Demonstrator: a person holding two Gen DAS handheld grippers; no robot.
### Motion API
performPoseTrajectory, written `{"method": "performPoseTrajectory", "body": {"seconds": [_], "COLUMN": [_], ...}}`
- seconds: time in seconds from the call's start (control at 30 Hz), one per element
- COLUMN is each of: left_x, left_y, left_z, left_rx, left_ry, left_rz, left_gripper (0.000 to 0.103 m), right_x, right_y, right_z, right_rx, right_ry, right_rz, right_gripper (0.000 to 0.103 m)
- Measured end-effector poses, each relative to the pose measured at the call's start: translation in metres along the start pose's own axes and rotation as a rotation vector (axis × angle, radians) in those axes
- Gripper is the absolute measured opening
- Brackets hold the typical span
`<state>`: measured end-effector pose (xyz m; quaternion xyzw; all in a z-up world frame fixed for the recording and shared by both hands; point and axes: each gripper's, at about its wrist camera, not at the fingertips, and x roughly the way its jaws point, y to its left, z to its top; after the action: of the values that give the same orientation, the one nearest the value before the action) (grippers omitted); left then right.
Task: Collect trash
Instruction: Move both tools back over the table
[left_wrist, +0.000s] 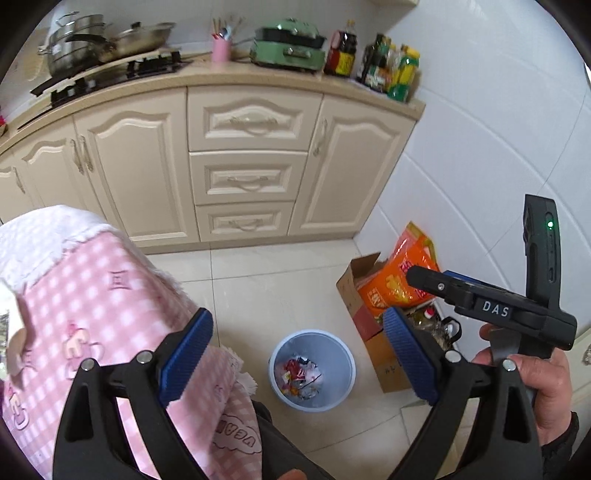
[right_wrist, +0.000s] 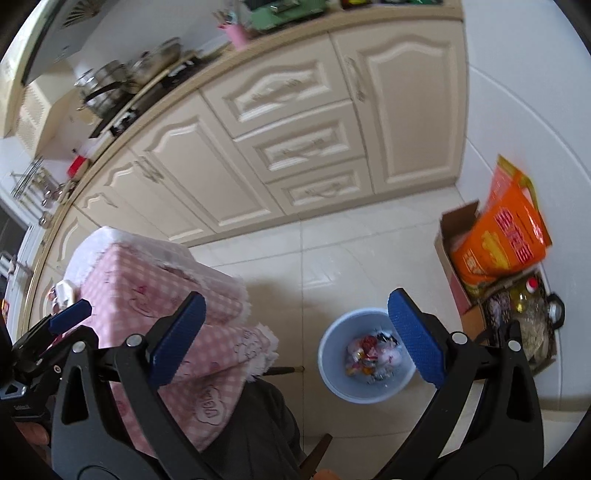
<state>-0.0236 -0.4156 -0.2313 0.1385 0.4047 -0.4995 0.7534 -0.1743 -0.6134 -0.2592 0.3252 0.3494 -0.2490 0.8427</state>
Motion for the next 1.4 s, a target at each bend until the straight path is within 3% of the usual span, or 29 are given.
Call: {"method": "performPoseTrajectory", "body": {"seconds": [0.33,0.77,1.07,1.23,1.4], "left_x": [-0.065,-0.192,-0.260,-0.278,-0.271], "left_y": [0.057,0.138,0.190,0.219,0.241], "left_z": [-0.007,-0.030,-0.065,-0.090,-0.113], "left_rx": [-0.115,-0.239,-0.363,-0.409,-0.416], "left_ry": [-0.112,-0.334,-0.444,-0.451,-0.399], "left_rz": [0.064,0.343,0.447,0.516,0.560], "left_gripper": [0.092,0.092,0.092,0.092,0.092], "right_x": [-0.024,-0.037,-0.045,-0.046,-0.031], "right_y": [0.085,0.233,0.315,0.350,0.380], "right_z": [0.009,-0.005,-0.020,-0.027,-0.037], "right_rx": [-0.126,-0.372,-0.481,-0.541,-0.621], "right_ry": [-0.058,-0.066,-0.073,-0.093,-0.079], "right_rz": [0.107,0.298,0.392,0.418,0.416], "right_gripper": [0.097,0.097,0.097,0.097,0.097]}}
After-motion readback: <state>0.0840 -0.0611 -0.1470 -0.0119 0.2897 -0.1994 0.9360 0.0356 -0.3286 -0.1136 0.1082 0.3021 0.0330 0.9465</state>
